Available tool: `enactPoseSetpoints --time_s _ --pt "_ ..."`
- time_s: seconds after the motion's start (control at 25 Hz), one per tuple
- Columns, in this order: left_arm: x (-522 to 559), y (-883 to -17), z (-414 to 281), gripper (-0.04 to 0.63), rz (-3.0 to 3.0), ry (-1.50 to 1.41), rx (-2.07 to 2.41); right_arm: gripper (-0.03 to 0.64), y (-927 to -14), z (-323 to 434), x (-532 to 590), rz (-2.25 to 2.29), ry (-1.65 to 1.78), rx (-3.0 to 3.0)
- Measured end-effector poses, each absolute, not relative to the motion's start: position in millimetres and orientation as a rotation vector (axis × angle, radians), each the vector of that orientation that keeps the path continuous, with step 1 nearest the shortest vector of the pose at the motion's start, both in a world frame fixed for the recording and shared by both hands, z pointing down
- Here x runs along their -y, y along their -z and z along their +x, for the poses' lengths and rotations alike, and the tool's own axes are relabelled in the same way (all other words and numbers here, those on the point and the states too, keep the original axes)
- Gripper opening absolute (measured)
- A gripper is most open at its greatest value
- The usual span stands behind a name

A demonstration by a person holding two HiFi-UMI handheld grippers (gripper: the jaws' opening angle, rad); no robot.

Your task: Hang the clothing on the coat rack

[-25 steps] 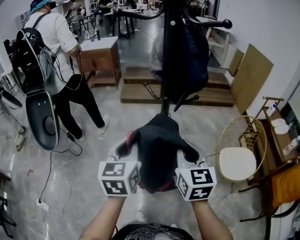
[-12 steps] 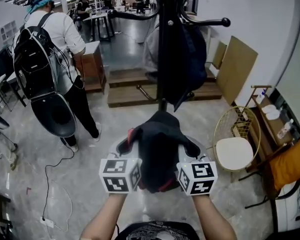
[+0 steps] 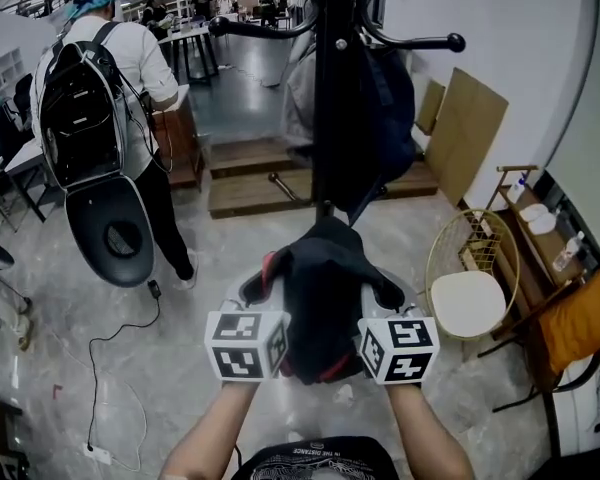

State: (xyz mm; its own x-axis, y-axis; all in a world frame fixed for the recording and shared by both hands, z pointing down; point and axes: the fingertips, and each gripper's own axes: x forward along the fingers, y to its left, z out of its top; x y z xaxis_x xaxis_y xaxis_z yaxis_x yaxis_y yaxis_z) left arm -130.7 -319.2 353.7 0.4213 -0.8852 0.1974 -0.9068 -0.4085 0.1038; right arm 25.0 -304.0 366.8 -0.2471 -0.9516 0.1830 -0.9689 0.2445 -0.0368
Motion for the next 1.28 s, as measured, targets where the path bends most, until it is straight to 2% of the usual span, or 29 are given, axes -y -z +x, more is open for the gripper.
enactPoseSetpoints --time_s 1.28 --pt "358 -370 -107 0.025 2.482 -0.169 1.540 0.023 -383 0 352 1.713 -0.238 2.474"
